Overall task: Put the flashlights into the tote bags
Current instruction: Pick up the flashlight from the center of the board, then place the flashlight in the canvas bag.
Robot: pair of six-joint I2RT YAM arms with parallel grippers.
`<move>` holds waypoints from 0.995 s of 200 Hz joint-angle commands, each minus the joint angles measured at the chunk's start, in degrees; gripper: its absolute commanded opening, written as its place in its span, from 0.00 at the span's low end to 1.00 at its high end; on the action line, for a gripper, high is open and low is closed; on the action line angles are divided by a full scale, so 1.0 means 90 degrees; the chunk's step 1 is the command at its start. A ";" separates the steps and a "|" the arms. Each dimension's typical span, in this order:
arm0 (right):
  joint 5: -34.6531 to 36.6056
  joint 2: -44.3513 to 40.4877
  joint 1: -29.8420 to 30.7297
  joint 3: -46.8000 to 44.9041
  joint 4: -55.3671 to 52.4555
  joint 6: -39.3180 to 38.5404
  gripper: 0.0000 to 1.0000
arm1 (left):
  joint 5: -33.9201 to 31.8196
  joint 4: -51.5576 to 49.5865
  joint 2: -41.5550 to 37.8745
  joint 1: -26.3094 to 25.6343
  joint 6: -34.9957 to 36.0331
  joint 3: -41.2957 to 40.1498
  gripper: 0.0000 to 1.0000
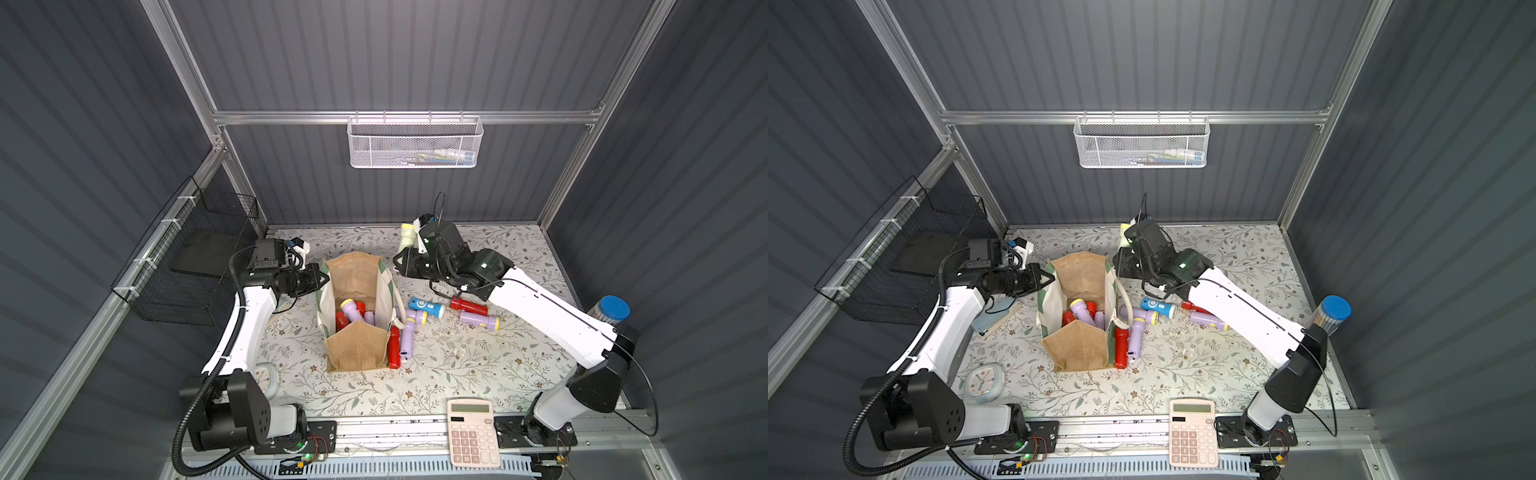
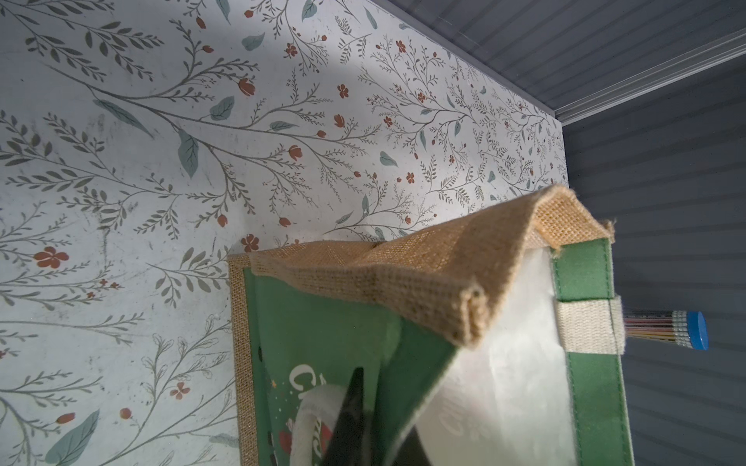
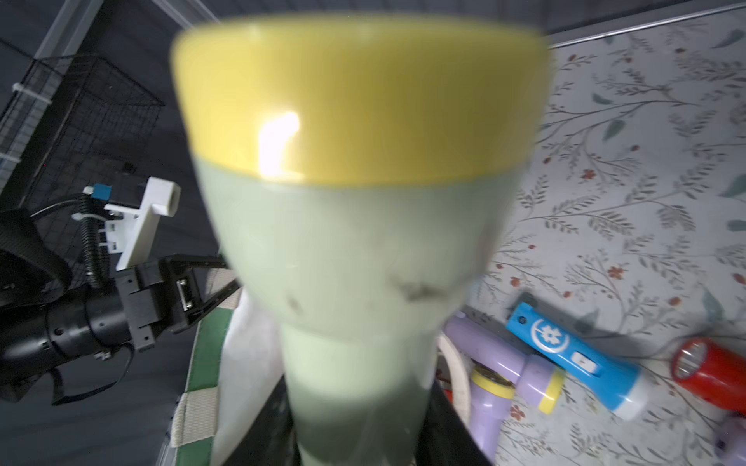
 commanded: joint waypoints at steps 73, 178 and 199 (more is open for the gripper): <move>-0.1971 0.1736 0.0697 0.1545 0.0149 -0.0810 0.21 | 0.0001 0.0070 -0.0040 0.0032 -0.0128 -0.0071 0.04; -0.2725 0.3027 0.0909 0.1735 -0.0481 -0.0590 0.22 | 0.0066 0.0038 -0.0026 0.0027 -0.0164 -0.0062 0.03; -0.2770 0.3244 0.0903 0.1845 -0.0682 -0.0534 0.22 | 0.0065 0.0051 -0.0080 0.0031 -0.0159 -0.0074 0.03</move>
